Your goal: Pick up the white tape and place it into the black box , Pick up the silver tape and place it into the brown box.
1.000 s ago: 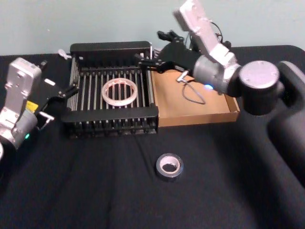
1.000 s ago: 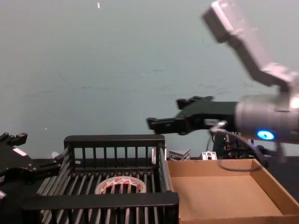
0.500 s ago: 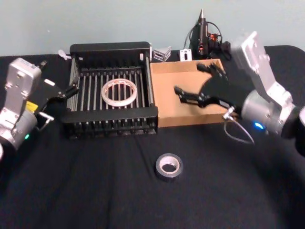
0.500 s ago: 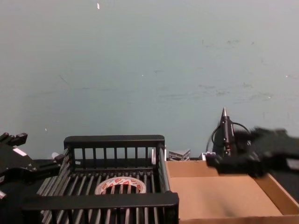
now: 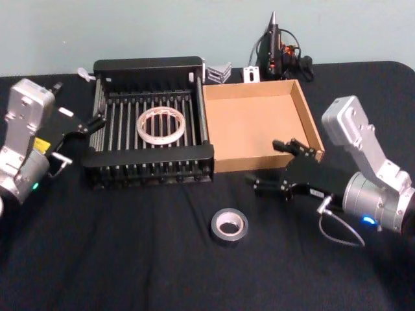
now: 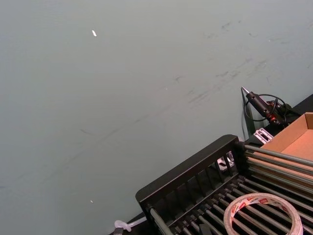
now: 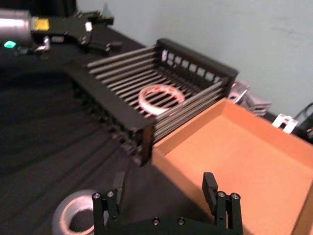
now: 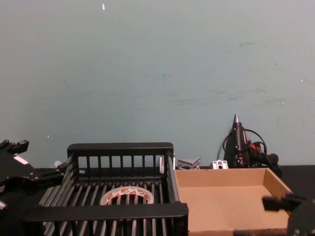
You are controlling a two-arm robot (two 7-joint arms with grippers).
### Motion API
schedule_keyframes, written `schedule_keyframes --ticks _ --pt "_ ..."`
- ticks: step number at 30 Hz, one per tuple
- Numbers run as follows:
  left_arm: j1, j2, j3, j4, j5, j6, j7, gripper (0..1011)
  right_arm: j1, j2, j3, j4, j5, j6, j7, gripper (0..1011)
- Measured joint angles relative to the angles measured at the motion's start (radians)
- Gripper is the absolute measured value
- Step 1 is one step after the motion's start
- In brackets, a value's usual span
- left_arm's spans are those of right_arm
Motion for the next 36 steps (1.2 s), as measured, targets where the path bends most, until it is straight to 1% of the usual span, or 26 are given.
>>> schedule_keyframes --ticks 1,2,4,6,7,14,15,16,21,26,32,36 --pt "0.000 0.000 0.000 0.000 0.000 0.000 0.000 1001 -0.004 0.008 -0.008 -0.005 0.001 0.008 0.002 1002" --pt "0.000 0.000 0.000 0.000 0.000 0.000 0.000 1001 -0.004 0.008 -0.008 -0.005 0.001 0.008 0.002 1002" --pt "0.000 0.000 0.000 0.000 0.000 0.000 0.000 1001 -0.009 0.020 -0.030 -0.014 0.001 0.023 0.003 1002" --pt "0.000 0.000 0.000 0.000 0.000 0.000 0.000 1001 -0.009 0.022 -0.034 -0.014 0.000 0.026 0.004 1002" --pt "0.000 0.000 0.000 0.000 0.000 0.000 0.000 1001 -0.009 0.026 -0.044 -0.017 0.000 0.033 0.004 1002" --pt "0.000 0.000 0.000 0.000 0.000 0.000 0.000 1001 -0.004 0.034 -0.093 -0.023 -0.009 0.065 0.010 1000" --pt "0.000 0.000 0.000 0.000 0.000 0.000 0.000 1001 -0.004 0.034 -0.093 -0.023 -0.009 0.065 0.010 1002" --pt "0.000 0.000 0.000 0.000 0.000 0.000 0.000 1001 -0.001 0.035 -0.102 -0.024 -0.012 0.072 0.011 1002" --pt "0.000 0.000 0.000 0.000 0.000 0.000 0.000 1001 0.006 0.037 -0.122 -0.024 -0.019 0.088 0.013 1002" --pt "0.000 0.000 0.000 0.000 0.000 0.000 0.000 1001 0.017 0.034 -0.140 -0.019 -0.030 0.105 0.010 1002" --pt "0.000 0.000 0.000 0.000 0.000 0.000 0.000 1001 0.037 0.019 -0.155 -0.001 -0.045 0.128 0.000 1002" --pt "0.000 0.000 0.000 0.000 0.000 0.000 0.000 1001 0.052 0.002 -0.161 0.013 -0.057 0.148 -0.013 1002"
